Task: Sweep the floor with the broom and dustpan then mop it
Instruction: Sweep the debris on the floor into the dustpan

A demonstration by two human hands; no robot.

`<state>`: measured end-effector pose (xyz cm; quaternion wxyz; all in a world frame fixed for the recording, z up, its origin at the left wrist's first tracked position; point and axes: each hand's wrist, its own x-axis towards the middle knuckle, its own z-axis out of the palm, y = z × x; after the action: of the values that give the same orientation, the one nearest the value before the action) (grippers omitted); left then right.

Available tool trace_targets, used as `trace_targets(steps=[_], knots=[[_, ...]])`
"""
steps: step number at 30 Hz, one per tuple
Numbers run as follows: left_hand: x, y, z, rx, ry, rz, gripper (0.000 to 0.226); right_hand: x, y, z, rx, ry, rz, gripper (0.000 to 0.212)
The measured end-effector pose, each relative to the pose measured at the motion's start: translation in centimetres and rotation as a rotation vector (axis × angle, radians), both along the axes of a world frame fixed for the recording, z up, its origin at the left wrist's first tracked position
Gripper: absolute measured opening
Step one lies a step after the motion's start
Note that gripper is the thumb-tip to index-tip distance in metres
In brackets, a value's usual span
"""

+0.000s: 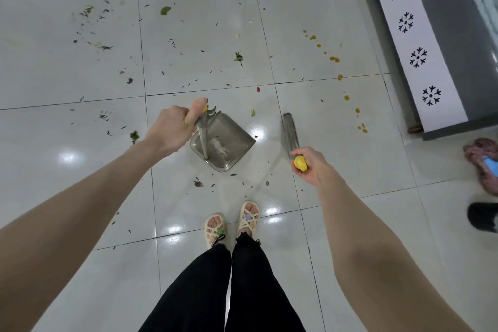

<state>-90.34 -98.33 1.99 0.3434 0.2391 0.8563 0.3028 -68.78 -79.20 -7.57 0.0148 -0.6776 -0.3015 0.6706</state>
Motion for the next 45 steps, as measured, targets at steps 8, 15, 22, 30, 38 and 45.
trace_targets(steps=[8,15,22,30,38,45], knots=[[-0.7,-2.0,-0.7,-0.028,-0.003,-0.014,0.065,-3.5,-5.2,-0.6,-0.089,0.072,0.091,0.012],[0.0,-2.5,-0.6,-0.042,0.029,-0.058,0.074,-0.2,-2.2,3.0,-0.122,0.190,-0.048,0.009],[2.4,-4.0,-0.1,-0.003,0.037,-0.033,0.074,3.2,-3.9,3.6,0.001,0.092,-0.025,0.012],[8.6,-7.3,0.4,0.012,0.036,0.015,0.069,10.3,-6.3,2.1,0.033,0.018,-0.050,0.011],[11.8,-11.4,-0.3,0.009,0.054,0.098,0.073,10.8,-11.8,0.4,-0.060,0.100,-0.053,0.014],[10.5,-15.3,-0.7,-0.020,0.065,0.126,0.072,6.9,-16.7,0.6,-0.090,0.150,-0.065,0.016]])
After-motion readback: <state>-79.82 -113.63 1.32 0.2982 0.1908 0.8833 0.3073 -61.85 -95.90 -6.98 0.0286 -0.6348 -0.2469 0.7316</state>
